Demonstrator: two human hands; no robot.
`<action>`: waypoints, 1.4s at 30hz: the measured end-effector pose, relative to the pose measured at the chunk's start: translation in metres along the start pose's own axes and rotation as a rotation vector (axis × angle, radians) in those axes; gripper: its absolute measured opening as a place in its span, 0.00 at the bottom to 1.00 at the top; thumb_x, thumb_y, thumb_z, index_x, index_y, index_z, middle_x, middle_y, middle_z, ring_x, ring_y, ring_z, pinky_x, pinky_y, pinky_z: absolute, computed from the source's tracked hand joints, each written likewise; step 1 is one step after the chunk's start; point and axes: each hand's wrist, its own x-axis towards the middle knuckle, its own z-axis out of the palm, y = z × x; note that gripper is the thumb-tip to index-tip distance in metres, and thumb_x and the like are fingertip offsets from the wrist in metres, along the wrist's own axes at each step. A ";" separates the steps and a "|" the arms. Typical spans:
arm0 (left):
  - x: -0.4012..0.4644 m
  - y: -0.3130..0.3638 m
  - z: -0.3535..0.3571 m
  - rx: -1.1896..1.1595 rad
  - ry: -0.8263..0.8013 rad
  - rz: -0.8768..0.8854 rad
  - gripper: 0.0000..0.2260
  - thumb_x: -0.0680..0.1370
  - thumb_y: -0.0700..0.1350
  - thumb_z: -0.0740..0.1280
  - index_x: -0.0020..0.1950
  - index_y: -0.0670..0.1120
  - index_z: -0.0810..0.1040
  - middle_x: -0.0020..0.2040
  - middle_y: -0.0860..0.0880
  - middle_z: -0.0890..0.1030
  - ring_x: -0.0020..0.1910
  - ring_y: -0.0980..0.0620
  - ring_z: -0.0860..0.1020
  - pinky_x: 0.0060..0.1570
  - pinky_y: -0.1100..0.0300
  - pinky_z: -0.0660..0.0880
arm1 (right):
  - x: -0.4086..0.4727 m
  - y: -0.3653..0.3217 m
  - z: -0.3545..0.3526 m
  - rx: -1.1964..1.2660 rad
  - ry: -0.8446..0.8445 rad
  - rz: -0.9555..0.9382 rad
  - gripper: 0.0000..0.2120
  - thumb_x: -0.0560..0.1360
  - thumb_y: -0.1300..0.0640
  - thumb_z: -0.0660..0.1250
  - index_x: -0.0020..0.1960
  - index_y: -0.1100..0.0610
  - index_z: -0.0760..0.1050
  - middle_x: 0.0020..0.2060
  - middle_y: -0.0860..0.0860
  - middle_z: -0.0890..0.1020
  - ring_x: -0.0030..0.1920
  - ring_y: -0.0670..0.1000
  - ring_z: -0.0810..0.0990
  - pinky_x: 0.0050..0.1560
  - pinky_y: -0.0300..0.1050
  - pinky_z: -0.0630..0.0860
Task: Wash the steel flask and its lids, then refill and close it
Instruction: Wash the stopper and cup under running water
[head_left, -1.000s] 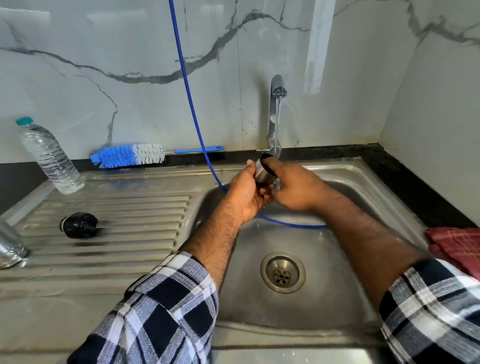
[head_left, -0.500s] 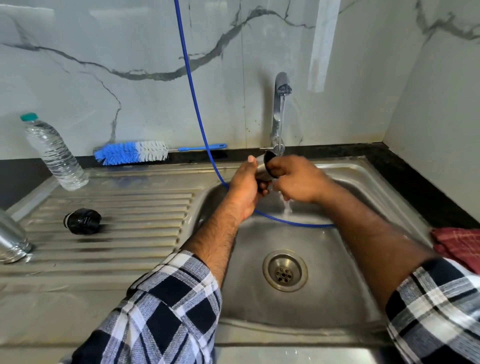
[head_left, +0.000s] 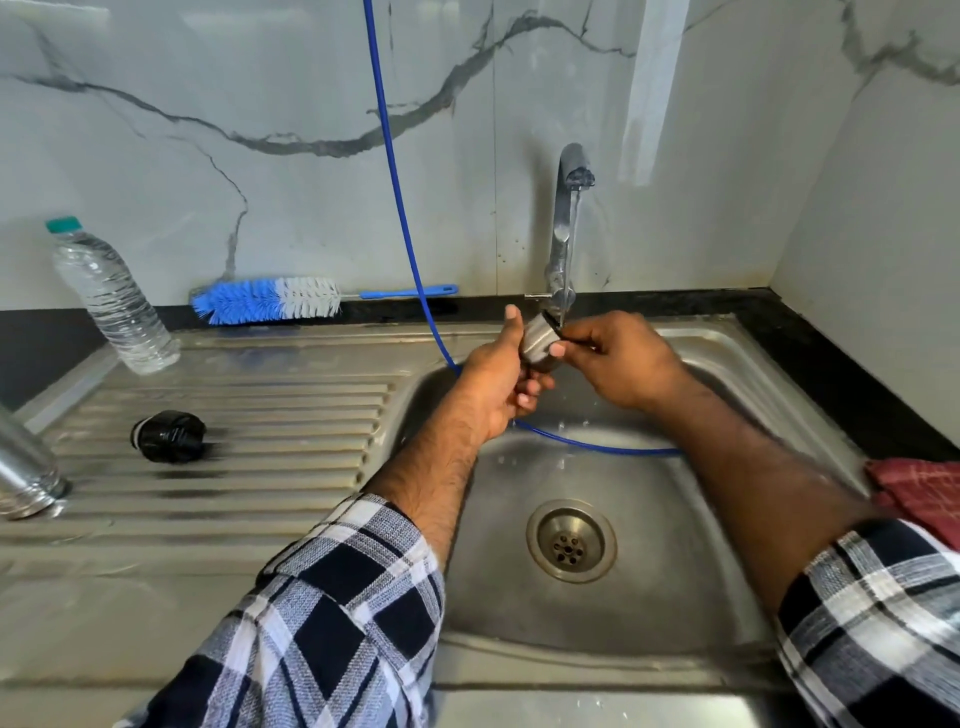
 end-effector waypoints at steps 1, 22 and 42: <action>0.001 -0.001 0.002 0.006 -0.026 0.037 0.23 0.84 0.66 0.60 0.55 0.48 0.82 0.40 0.44 0.84 0.29 0.53 0.73 0.25 0.62 0.67 | 0.002 0.001 0.001 0.034 0.042 0.016 0.06 0.82 0.50 0.72 0.53 0.48 0.88 0.34 0.41 0.83 0.35 0.40 0.79 0.39 0.41 0.73; 0.001 0.004 -0.003 0.031 -0.032 -0.136 0.29 0.85 0.68 0.55 0.58 0.46 0.83 0.36 0.42 0.85 0.25 0.52 0.76 0.22 0.64 0.67 | 0.002 0.001 0.008 0.321 0.105 0.023 0.15 0.68 0.55 0.85 0.48 0.51 0.82 0.55 0.48 0.81 0.53 0.50 0.84 0.55 0.51 0.83; 0.014 0.001 -0.024 -0.076 0.511 0.101 0.13 0.82 0.50 0.70 0.51 0.40 0.83 0.32 0.46 0.82 0.23 0.52 0.75 0.22 0.65 0.70 | 0.011 -0.031 0.040 1.274 -0.095 0.807 0.26 0.86 0.38 0.58 0.60 0.60 0.79 0.40 0.60 0.82 0.27 0.50 0.73 0.21 0.38 0.66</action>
